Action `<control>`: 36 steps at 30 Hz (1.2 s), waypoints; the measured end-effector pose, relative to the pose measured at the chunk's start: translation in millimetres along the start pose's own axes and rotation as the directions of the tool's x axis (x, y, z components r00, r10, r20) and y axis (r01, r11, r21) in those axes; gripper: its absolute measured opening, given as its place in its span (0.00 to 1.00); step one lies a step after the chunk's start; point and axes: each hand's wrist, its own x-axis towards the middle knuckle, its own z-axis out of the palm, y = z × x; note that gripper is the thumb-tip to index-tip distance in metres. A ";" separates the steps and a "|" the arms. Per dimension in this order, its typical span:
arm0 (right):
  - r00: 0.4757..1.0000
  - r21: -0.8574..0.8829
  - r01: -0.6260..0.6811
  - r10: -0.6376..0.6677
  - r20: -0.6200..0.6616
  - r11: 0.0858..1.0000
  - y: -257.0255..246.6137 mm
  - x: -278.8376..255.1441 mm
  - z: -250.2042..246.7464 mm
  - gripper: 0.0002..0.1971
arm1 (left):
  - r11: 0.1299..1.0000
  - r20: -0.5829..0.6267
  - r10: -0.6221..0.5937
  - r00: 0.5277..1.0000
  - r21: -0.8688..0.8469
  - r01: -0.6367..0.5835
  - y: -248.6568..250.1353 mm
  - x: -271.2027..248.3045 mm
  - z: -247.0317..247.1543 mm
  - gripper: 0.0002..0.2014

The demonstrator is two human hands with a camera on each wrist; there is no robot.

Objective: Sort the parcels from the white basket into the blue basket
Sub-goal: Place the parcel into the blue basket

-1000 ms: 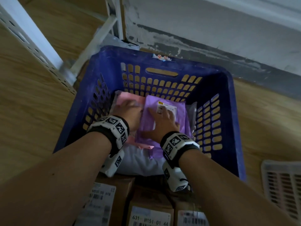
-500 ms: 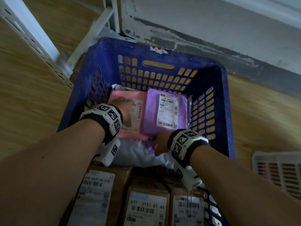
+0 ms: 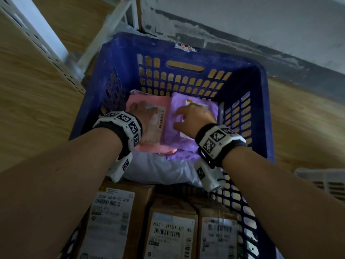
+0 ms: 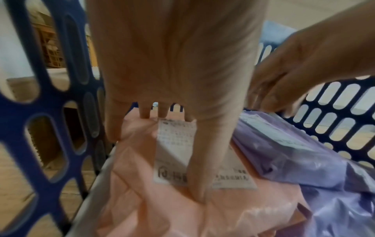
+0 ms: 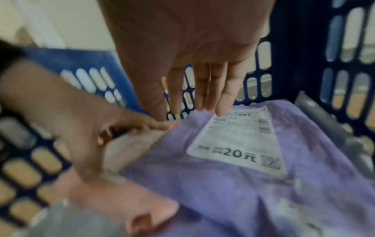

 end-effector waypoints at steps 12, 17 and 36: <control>0.990 0.088 0.025 -0.037 0.136 0.996 11.7 -23.0 13.2 0.26 | 0.991 0.033 -0.023 0.999 -0.134 0.028 9.7 -23.5 -25.2 0.49; 0.993 0.068 -0.019 0.011 0.121 0.998 10.0 -54.3 -28.1 0.21 | 0.974 0.012 -0.013 1.000 -0.224 0.016 11.5 -55.0 -49.9 0.36; 0.996 0.260 -0.067 0.048 0.076 0.963 -24.0 -246.3 -47.6 0.15 | 0.866 -0.260 -0.018 0.965 -0.487 -0.115 43.9 -257.6 -47.9 0.17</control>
